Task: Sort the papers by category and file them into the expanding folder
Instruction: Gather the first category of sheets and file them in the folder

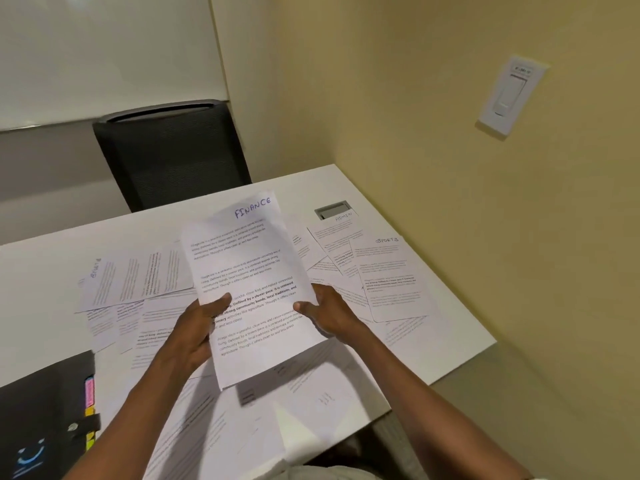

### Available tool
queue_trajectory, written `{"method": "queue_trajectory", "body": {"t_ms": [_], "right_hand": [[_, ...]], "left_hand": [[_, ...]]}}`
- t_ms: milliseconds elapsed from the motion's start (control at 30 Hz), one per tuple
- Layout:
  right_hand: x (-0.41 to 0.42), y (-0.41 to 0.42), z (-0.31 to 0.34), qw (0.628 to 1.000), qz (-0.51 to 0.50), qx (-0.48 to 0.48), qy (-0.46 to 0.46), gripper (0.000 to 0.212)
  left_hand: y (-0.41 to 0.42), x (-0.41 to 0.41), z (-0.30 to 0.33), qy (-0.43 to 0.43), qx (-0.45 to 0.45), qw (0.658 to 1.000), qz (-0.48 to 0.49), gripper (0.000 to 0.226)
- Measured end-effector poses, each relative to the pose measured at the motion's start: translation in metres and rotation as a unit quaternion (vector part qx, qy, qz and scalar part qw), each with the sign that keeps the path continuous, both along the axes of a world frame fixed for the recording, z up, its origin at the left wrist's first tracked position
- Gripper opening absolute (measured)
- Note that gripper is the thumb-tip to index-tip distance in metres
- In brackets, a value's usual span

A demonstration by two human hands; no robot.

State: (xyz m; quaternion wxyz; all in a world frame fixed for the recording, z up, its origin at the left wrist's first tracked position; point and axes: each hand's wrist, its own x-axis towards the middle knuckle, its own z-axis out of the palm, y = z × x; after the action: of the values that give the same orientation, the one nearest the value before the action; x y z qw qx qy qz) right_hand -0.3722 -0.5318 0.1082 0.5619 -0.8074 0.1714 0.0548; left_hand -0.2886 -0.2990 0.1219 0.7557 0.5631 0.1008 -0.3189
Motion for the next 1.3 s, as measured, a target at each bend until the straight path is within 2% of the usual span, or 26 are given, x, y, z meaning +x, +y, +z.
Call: {"method": "queue_trajectory", "body": {"t_ms": [267,300,367,400,467,500,567,633,667,733,800,900,967,1100,1300], "right_hand": [[0.007,-0.040,-0.005,0.998,0.050,-0.030,-0.001,0.037],[0.008,-0.048,-0.004,0.998,0.063,-0.015,0.002,0.035],[0.006,-0.065,-0.004,0.996,0.085,0.026,0.015,0.017],[0.007,-0.076,-0.006,0.996,0.077,0.046,0.016,0.016],[0.009,-0.107,-0.016,0.997,0.005,0.067,0.024,0.029],[0.011,-0.125,-0.027,0.998,-0.041,0.030,0.036,0.028],[0.007,-0.164,-0.058,0.978,-0.106,-0.151,0.103,0.025],[-0.008,-0.195,-0.092,0.918,-0.145,-0.319,0.185,0.044],[-0.016,-0.208,-0.107,0.896,-0.154,-0.354,0.218,0.053],[-0.026,-0.223,-0.133,0.886,-0.129,-0.352,0.274,0.069],[-0.025,-0.232,-0.148,0.893,-0.057,-0.322,0.311,0.089],[-0.013,-0.247,-0.157,0.908,-0.007,-0.305,0.288,0.098],[-0.010,-0.257,-0.160,0.906,-0.029,-0.327,0.268,0.099],[-0.027,-0.257,-0.164,0.883,-0.145,-0.351,0.275,0.109],[-0.043,-0.239,-0.160,0.852,-0.163,-0.395,0.302,0.098]], "left_hand": [[-0.034,-0.005,-0.002,0.052,-0.029,0.998,0.032,0.033],[-0.041,-0.006,-0.003,0.049,-0.022,0.998,0.037,0.032],[-0.052,-0.007,-0.007,0.040,0.001,0.998,0.055,0.032],[-0.057,-0.007,-0.009,0.039,0.014,0.997,0.064,0.033],[-0.066,-0.008,-0.014,0.035,0.033,0.996,0.075,0.033],[-0.070,-0.010,-0.016,0.032,0.041,0.995,0.082,0.033],[-0.077,-0.015,-0.019,0.030,0.057,0.993,0.097,0.031],[-0.083,-0.021,-0.022,0.036,0.068,0.991,0.114,0.029],[-0.085,-0.024,-0.023,0.042,0.073,0.989,0.120,0.028],[-0.090,-0.031,-0.025,0.045,0.086,0.987,0.129,0.026],[-0.095,-0.038,-0.026,0.045,0.094,0.985,0.137,0.021],[-0.104,-0.045,-0.025,0.046,0.100,0.985,0.131,0.020],[-0.106,-0.045,-0.023,0.045,0.105,0.985,0.131,0.025],[-0.107,-0.038,-0.020,0.045,0.103,0.985,0.135,0.036],[-0.119,-0.044,-0.019,0.047,0.097,0.985,0.135,0.032]]}}
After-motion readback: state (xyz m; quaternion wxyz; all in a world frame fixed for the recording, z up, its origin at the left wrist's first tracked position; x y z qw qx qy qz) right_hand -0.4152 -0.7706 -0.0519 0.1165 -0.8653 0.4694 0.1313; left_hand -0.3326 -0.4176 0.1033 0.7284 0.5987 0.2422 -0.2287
